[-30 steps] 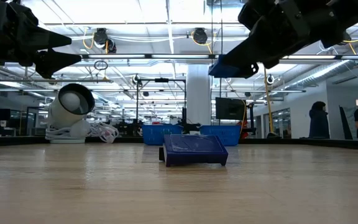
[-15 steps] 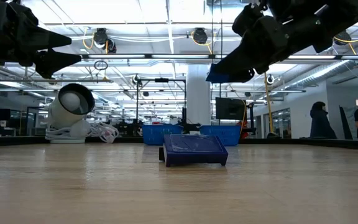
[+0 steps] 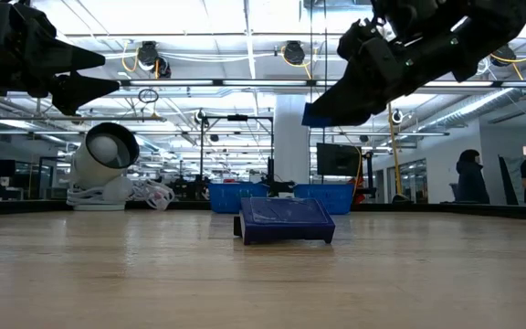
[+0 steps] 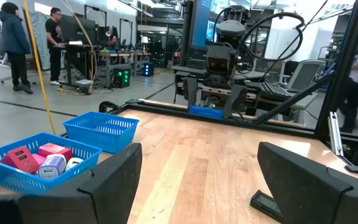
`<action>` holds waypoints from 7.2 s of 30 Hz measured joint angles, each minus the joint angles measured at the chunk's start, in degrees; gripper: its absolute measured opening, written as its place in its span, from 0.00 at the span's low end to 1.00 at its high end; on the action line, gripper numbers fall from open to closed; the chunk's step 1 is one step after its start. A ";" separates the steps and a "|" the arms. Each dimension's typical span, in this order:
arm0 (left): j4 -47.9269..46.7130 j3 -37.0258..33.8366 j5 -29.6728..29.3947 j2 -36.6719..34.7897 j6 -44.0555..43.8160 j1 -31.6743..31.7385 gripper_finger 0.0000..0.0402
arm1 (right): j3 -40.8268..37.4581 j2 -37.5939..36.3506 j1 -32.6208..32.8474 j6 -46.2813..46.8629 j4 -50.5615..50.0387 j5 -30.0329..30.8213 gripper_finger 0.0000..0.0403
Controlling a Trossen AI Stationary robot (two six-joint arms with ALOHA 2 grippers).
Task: Pick & Place Office items
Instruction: Put the top blue digital clock into the right basket, then put the blue digital clock into the right basket
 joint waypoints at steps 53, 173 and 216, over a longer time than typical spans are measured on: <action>-0.02 0.00 0.00 0.00 0.00 -0.01 0.81 | 0.00 0.02 -21.97 0.16 -2.36 0.01 0.73; -0.02 0.00 -0.02 -0.01 0.00 0.00 0.81 | 7.43 18.25 -1.61 1.71 8.74 3.03 0.86; -0.02 0.00 -0.04 0.00 0.00 0.00 0.81 | 11.60 34.16 27.92 -5.27 12.22 10.59 0.85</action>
